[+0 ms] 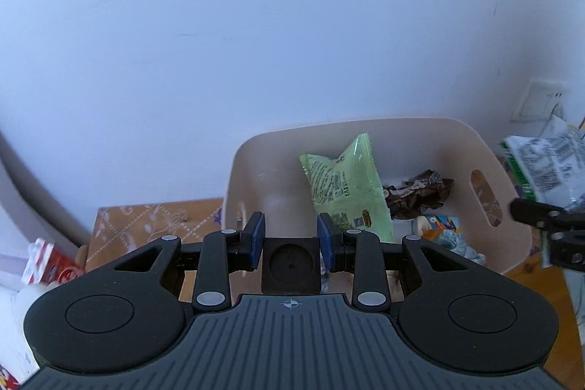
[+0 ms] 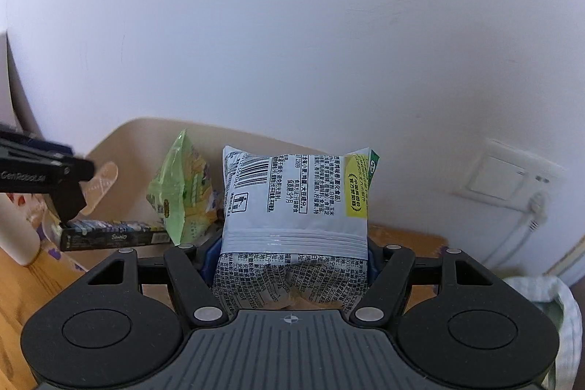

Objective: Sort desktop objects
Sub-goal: 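Carry the snack bag and black box to the beige basket and release them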

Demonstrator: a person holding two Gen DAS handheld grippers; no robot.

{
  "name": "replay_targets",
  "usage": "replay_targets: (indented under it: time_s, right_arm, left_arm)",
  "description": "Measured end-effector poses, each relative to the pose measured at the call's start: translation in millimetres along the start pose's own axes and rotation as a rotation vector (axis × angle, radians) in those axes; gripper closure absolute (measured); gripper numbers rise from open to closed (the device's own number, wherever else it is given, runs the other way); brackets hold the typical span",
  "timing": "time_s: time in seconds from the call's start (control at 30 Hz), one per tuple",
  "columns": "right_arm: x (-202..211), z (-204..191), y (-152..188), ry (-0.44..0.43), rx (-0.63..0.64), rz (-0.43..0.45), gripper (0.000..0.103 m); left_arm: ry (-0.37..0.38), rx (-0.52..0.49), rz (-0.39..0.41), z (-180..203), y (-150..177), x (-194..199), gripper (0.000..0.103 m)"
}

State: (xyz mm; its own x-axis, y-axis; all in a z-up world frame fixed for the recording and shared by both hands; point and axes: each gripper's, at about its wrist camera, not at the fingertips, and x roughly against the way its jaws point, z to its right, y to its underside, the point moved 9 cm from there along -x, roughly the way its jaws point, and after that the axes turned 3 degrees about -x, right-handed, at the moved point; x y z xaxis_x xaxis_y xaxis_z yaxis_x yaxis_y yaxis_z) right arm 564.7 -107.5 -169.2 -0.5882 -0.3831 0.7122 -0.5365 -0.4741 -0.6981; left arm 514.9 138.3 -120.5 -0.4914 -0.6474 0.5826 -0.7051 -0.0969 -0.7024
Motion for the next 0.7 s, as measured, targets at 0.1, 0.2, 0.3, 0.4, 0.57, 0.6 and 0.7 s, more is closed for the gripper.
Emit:
replay_targets:
  time_s: [0.1, 0.2, 0.3, 0.4, 0.57, 0.6, 0.7]
  right_arm:
    - [-18.8, -15.9, 1.6, 0.005, 0.057, -0.031, 0.036]
    - [-33.0, -29.8, 6.0, 0.001, 0.096, -0.062, 0.036]
    - [-44.2, -39.1, 11.4, 0.009, 0.133, -0.089, 0.035]
    - [-51.8, -41.7, 13.0, 0.038, 0.154, -0.103, 0.025]
    - [-47.1, -41.0, 13.0, 0.053, 0.138, -0.083, 0.012]
    - [-44.8, -38.9, 12.4, 0.051, 0.127, -0.078, 0.012]
    - [-37.9, -34.6, 11.4, 0.043, 0.090, -0.072, 0.005]
  left_arm:
    - [0.003, -0.029, 0.018, 7.3, -6.4, -14.0, 0.071]
    - [0.008, -0.043, 0.004, 9.8, -7.9, -25.9, 0.071]
    - [0.000, -0.042, -0.015, 10.8, -5.9, -36.2, 0.071]
    - [0.005, -0.035, -0.032, 11.3, -2.1, -41.2, 0.066]
    - [-0.025, -0.094, 0.003, 13.4, -0.2, -35.6, 0.037]
    - [-0.020, -0.091, 0.008, 12.8, -0.6, -33.6, 0.037]
    - [-0.018, -0.076, 0.032, 8.8, -3.0, -24.4, 0.036]
